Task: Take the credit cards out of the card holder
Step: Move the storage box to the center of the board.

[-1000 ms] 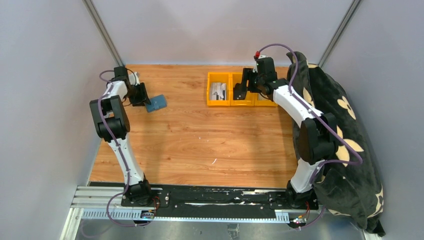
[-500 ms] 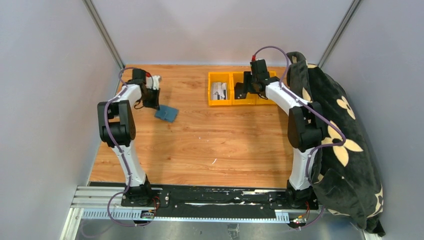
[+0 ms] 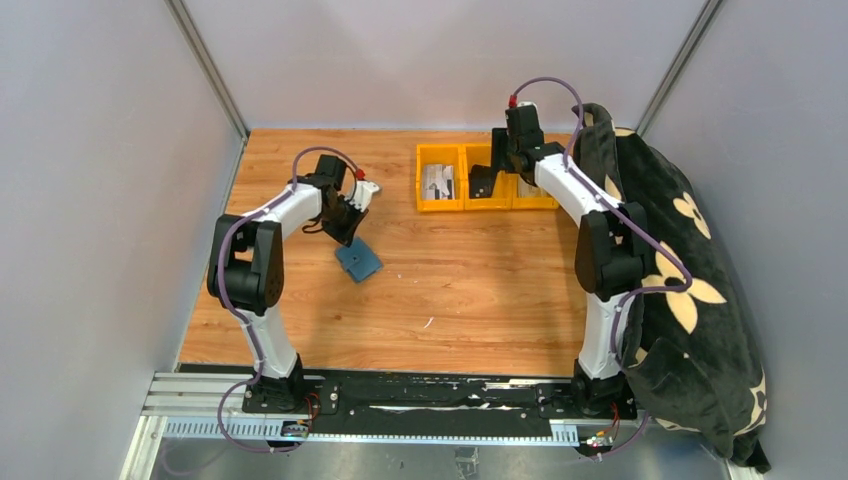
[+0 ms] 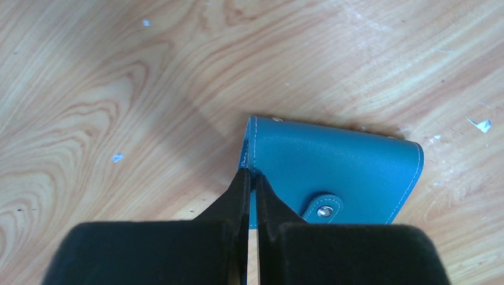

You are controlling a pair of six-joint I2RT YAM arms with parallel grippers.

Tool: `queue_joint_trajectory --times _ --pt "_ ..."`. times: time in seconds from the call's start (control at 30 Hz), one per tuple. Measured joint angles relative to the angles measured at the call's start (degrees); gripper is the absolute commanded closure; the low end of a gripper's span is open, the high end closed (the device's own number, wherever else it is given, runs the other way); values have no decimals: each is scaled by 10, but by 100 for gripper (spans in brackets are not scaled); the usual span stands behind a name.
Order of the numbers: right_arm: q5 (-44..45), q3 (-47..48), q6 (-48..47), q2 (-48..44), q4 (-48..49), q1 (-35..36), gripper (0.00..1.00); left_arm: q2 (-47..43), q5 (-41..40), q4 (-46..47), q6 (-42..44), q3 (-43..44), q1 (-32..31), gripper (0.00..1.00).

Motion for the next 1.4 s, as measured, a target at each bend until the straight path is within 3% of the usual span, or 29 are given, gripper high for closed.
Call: queue_joint_trajectory --times 0.33,0.53,0.7,0.97,1.23,1.4 --pt "19 83 -23 93 -17 -16 65 -42 19 -78 15 -16 -70 100" --pt "3 35 -7 86 5 -12 90 -93 46 -133 10 -12 -71 100" --pt "4 -26 26 49 26 10 97 -134 63 -159 -13 -7 -71 100" --pt "28 -139 86 -30 46 126 98 -166 89 -183 -45 -5 -71 100" --pt "53 -161 157 -50 33 210 74 -197 112 -196 -72 3 -71 100" --pt "68 -179 177 -70 18 212 72 -212 113 -197 -84 9 -71 100"
